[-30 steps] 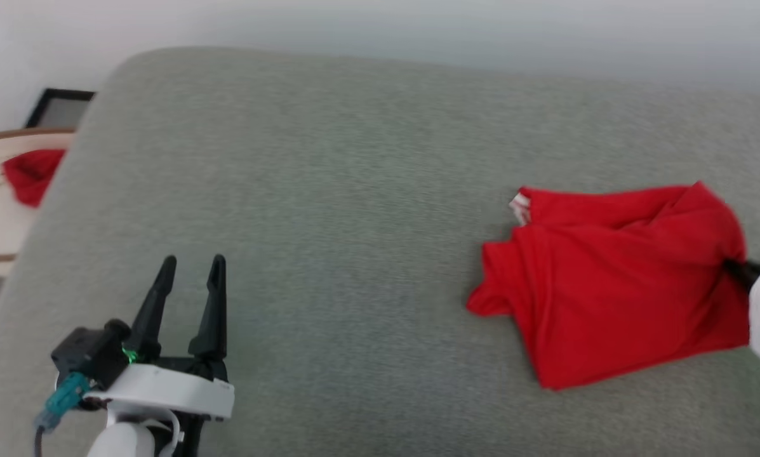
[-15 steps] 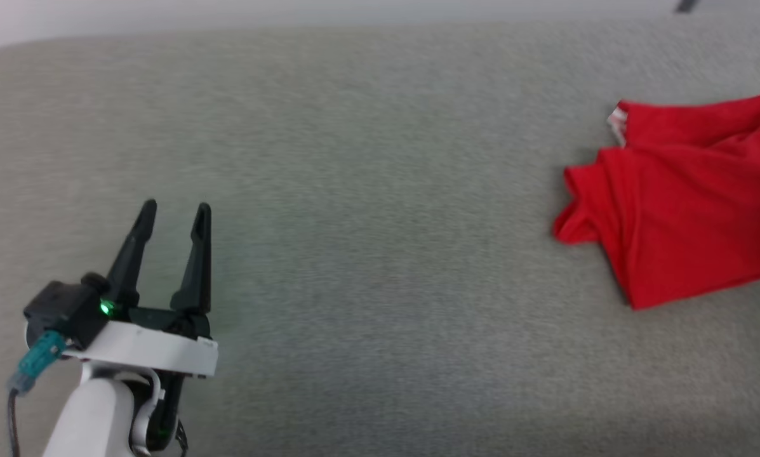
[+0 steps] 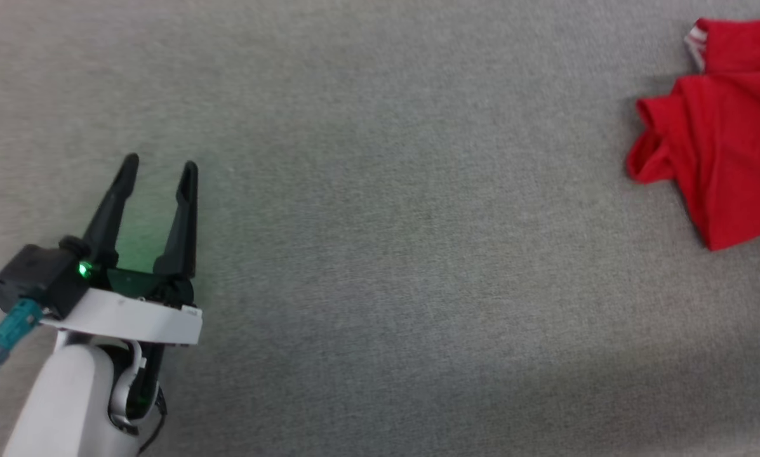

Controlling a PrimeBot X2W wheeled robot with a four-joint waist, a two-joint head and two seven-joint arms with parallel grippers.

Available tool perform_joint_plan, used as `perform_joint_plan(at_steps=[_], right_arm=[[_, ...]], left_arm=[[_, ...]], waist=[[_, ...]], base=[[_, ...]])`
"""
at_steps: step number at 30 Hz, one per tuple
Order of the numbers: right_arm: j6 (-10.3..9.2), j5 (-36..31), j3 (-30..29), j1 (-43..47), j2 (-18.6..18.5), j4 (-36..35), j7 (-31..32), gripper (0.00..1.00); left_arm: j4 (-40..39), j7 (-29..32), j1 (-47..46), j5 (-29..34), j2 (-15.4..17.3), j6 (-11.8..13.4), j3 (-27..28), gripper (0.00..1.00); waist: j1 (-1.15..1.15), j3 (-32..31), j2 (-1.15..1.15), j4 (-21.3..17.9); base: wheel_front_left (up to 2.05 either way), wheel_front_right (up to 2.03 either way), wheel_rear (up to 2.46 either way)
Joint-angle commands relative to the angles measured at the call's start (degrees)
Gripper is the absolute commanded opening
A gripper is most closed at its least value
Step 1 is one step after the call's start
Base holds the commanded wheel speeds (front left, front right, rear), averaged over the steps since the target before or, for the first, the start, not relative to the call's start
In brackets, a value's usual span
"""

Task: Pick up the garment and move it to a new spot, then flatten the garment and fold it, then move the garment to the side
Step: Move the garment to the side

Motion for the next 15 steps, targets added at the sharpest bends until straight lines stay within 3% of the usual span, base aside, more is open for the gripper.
perform_joint_plan(at_steps=[1,9,15], right_arm=[[-0.08,-0.8,0.5,-1.2,-0.6,0.9,-0.8,0.00],[-0.08,-4.6,2.7,-6.7,-2.5,6.9,-4.8,0.00],[-0.08,-6.2,1.7,-9.5,-0.6,12.7,-6.5,0.00]], left_arm=[[-0.2,0.1,-0.8,0.4,0.4,-0.2,0.0,1.00],[-0.8,0.1,-2.3,0.3,1.2,-0.2,-0.6,1.00],[-0.9,0.1,-3.0,-0.1,1.4,-0.1,-1.0,1.00]], waist=[[0.00,2.5,0.00,-2.1],[0.00,4.8,0.00,-2.4],[0.00,5.8,0.00,-2.0]], base=[[0.00,0.00,0.00],[0.00,0.00,0.00],[0.00,0.00,0.00]])
